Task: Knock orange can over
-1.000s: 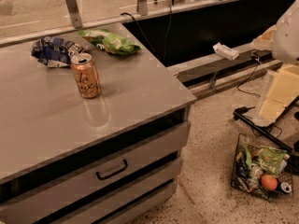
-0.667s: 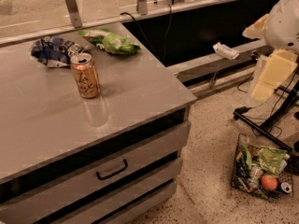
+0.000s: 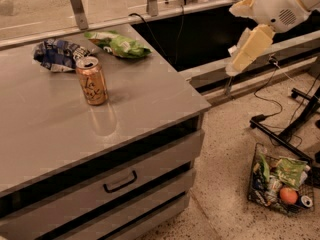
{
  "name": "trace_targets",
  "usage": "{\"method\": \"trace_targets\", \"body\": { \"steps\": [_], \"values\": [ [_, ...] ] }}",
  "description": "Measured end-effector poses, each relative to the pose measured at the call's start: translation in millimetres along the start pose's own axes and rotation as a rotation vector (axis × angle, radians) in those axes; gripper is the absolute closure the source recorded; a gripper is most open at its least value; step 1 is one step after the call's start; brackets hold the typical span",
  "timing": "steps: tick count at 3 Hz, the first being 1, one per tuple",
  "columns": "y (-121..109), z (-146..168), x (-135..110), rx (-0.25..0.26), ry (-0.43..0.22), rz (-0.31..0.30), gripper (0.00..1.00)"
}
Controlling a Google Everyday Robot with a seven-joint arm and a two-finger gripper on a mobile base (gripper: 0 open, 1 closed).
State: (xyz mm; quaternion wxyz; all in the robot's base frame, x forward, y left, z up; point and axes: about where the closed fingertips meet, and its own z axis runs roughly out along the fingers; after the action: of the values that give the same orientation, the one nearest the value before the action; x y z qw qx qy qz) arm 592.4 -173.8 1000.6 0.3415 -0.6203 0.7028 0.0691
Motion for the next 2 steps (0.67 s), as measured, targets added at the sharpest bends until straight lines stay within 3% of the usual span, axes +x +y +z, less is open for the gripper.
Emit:
{"method": "trace_targets", "body": {
  "steps": [1,2],
  "values": [
    [-18.0,39.2,-39.4,-0.05,-0.216,0.052,0.0],
    [-14.9,79.1,-88.5,-0.148,-0.399,0.085,0.0]
  ]
}}
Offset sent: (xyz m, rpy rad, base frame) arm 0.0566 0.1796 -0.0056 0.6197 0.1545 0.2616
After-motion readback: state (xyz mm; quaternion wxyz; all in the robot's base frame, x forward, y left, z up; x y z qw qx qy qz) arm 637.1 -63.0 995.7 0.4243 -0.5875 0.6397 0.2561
